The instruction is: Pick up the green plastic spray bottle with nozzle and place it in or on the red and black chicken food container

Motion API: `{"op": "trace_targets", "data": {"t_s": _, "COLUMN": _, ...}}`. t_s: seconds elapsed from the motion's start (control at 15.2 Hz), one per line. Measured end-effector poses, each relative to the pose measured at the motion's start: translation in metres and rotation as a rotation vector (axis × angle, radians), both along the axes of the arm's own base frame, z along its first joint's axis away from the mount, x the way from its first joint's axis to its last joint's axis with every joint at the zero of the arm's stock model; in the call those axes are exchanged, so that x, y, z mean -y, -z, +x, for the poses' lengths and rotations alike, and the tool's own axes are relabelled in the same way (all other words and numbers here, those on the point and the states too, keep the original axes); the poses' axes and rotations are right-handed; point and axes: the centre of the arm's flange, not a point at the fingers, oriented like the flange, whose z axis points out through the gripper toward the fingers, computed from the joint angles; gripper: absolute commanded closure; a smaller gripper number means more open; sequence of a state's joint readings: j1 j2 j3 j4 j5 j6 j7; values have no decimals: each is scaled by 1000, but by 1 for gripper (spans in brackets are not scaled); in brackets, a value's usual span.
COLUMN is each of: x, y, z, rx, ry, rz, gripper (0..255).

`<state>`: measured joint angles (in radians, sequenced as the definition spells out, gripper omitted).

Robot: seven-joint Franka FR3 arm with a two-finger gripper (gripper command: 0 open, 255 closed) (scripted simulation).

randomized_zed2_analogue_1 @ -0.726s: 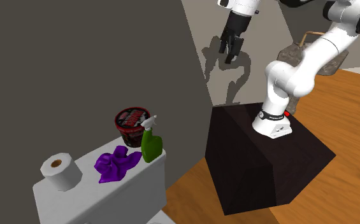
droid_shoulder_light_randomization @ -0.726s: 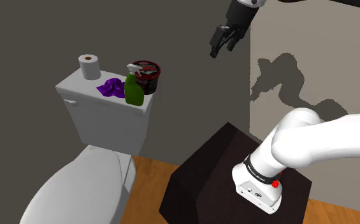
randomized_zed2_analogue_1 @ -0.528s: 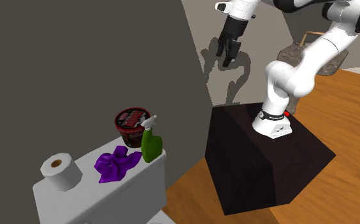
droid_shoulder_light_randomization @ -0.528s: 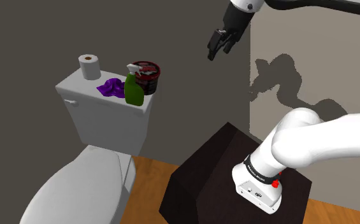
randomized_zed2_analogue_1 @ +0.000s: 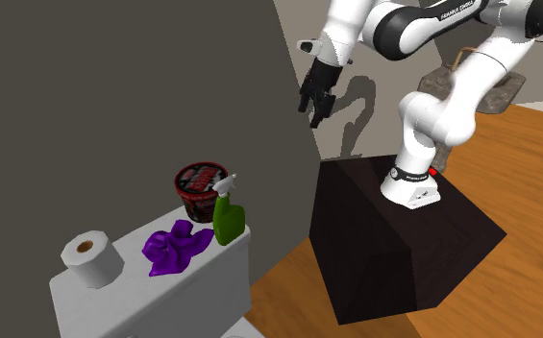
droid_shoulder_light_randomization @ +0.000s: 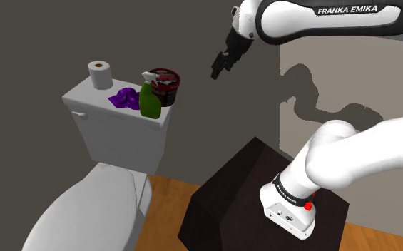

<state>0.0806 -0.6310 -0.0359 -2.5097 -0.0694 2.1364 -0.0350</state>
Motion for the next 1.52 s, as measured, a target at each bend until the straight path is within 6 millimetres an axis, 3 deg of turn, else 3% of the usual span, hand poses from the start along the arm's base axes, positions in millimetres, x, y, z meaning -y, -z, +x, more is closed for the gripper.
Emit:
{"op": "trace_targets", "data": {"t_s": 0.59, "x": -7, "y": 79, "z": 74, "rx": 91, "ry": -193, "rz": 60, "gripper": 0}}
{"op": "trace_targets", "data": {"t_s": 1.19, "x": -34, "y": 158, "z": 151, "rx": 181, "ry": -384, "rz": 116, "gripper": 0}}
{"op": "trace_targets", "data": {"t_s": 1.52, "x": -51, "y": 192, "z": 191, "rx": 226, "ry": -481, "rz": 144, "gripper": 0}}
